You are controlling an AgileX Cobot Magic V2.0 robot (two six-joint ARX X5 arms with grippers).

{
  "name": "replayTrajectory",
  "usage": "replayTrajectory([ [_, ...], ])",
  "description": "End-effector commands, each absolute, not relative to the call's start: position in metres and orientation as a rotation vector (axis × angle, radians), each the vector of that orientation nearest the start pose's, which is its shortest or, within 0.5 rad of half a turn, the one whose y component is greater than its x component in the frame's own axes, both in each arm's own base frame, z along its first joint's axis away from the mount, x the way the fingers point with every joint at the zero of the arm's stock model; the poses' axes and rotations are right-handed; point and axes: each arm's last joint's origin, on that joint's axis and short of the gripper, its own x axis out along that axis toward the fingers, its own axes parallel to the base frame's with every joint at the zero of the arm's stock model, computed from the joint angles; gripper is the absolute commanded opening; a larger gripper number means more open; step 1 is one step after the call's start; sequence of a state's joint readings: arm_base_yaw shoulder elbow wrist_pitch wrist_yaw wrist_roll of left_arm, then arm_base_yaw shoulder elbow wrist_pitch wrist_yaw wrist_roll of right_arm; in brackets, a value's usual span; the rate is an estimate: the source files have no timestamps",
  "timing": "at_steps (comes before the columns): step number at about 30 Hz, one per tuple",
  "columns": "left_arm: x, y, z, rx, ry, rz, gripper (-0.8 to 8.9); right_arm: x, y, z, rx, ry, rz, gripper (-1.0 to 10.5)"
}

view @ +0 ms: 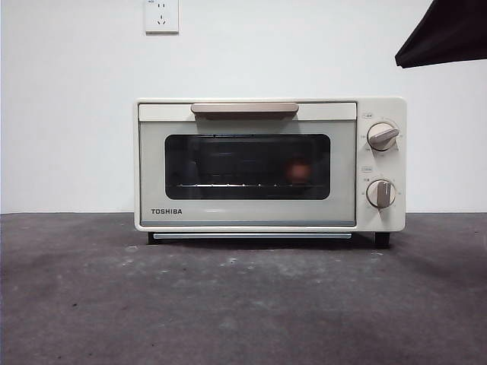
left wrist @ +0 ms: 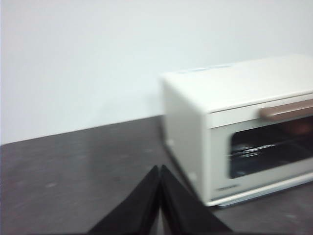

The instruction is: Eggoven

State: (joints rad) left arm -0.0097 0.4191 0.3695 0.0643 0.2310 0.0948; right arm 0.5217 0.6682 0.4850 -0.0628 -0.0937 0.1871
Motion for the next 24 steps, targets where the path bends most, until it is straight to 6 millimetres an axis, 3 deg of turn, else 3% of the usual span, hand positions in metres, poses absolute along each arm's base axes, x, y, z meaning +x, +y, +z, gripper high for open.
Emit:
replayTrajectory([
  [1, 0.115, -0.005, 0.242, 0.105, -0.056, -0.196, 0.08, 0.136, 0.082, 0.26, 0.124, 0.286, 0.591, 0.0],
  [6, 0.105, -0.001, 0.207, 0.087, -0.041, -0.143, 0.08, 0.136, 0.082, 0.26, 0.123, 0.284, 0.575, 0.0],
  [15, 0.1, 0.002, 0.166, 0.058, 0.044, -0.116, 0.08, 0.136, 0.082, 0.26, 0.123, 0.284, 0.575, 0.0],
  [24, 0.096, 0.002, 0.148, 0.017, 0.169, -0.119, 0.08, 0.136, 0.082, 0.26, 0.122, 0.284, 0.575, 0.0],
])
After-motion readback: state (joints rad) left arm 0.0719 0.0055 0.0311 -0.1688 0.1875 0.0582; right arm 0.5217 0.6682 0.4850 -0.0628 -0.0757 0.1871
